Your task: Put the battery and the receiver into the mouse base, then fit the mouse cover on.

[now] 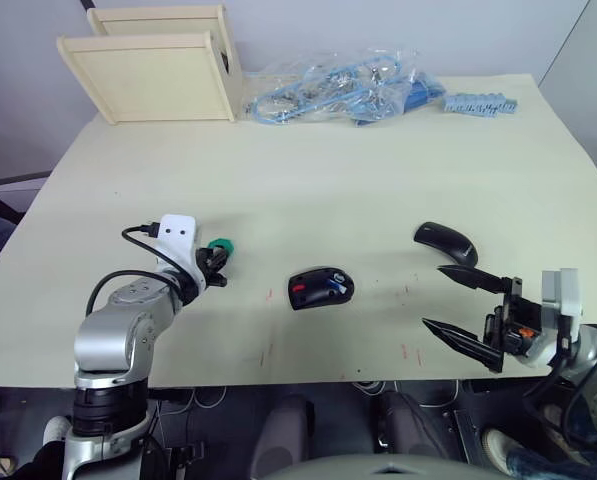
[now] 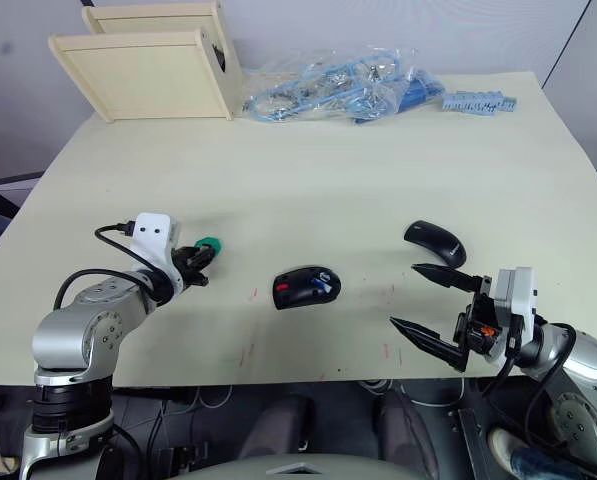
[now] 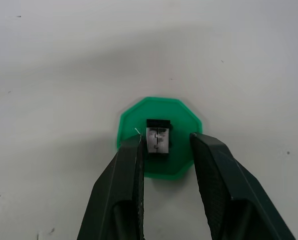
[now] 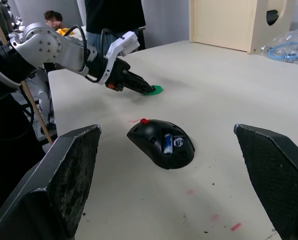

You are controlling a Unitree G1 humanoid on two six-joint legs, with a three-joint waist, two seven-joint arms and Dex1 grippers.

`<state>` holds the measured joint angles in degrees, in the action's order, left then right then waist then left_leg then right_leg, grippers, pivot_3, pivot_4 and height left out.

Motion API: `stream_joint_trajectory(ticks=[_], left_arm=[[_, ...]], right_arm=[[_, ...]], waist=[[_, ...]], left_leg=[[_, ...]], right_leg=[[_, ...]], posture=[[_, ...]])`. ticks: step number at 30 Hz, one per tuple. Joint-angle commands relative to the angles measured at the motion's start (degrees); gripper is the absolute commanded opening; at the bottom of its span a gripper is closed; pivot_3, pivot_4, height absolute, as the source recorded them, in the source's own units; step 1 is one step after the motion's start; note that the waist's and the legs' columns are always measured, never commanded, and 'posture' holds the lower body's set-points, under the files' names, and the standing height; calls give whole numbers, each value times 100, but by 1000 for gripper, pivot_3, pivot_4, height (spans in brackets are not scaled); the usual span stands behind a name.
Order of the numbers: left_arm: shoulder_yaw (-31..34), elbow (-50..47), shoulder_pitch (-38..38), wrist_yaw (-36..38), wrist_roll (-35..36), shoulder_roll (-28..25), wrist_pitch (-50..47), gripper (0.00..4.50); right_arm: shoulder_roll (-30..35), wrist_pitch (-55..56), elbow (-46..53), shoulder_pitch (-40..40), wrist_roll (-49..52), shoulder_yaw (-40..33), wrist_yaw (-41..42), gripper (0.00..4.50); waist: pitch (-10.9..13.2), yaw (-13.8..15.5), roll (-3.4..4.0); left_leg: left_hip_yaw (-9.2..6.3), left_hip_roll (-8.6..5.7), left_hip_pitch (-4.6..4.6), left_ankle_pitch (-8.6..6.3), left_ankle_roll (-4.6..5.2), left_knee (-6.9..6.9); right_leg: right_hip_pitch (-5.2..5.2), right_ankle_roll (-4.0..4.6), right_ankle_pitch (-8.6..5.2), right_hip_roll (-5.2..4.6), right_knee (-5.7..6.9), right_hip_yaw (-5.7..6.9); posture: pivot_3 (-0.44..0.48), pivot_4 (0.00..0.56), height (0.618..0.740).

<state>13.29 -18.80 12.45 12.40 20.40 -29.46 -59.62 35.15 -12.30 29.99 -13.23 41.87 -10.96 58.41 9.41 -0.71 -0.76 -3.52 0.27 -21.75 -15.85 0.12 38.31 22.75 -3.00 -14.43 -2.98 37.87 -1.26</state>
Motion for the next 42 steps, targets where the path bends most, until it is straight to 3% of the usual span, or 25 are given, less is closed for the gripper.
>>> stream_joint_trajectory(ticks=[1,14,19,31,36,42], left_arm=[[20,-55,77,31,-61,-34,112,1566],[52,-42,32,6,-113,37,96,1566],[71,-57,9,-17,-121,58,117,9],[238,-326,-43,41,-3,68,240,9],[630,-584,-118,618,453,-229,199,9],[888,-410,-177,2023,1171,-1037,440,9]], right_arm=[[1,43,203,-24,57,-38,0,4500],[14,83,247,-122,36,-36,59,4500],[8,86,234,-107,24,-24,60,4500],[1,61,217,-62,7,7,46,4500],[53,-20,265,-24,57,-2,16,4500],[354,-614,424,259,-58,165,-394,4500]], waist=[[0,3,0],[0,3,0],[0,4,0],[0,3,0],[0,-5,0],[1,-4,1]], left_leg=[[0,0,0,0,0,0],[0,0,0,0,0,0],[0,0,1,0,0,0],[-1,0,0,0,0,0],[-1,1,0,0,0,0],[2,1,0,0,0,1]], right_leg=[[0,0,0,0,0,0],[0,0,0,0,0,0],[0,0,0,0,0,0],[0,0,0,0,0,0],[0,0,0,1,0,1],[1,1,-1,1,0,3]], posture=[[0,150,740],[0,150,740],[0,150,740],[0,150,740],[0,150,740],[0,150,740]])
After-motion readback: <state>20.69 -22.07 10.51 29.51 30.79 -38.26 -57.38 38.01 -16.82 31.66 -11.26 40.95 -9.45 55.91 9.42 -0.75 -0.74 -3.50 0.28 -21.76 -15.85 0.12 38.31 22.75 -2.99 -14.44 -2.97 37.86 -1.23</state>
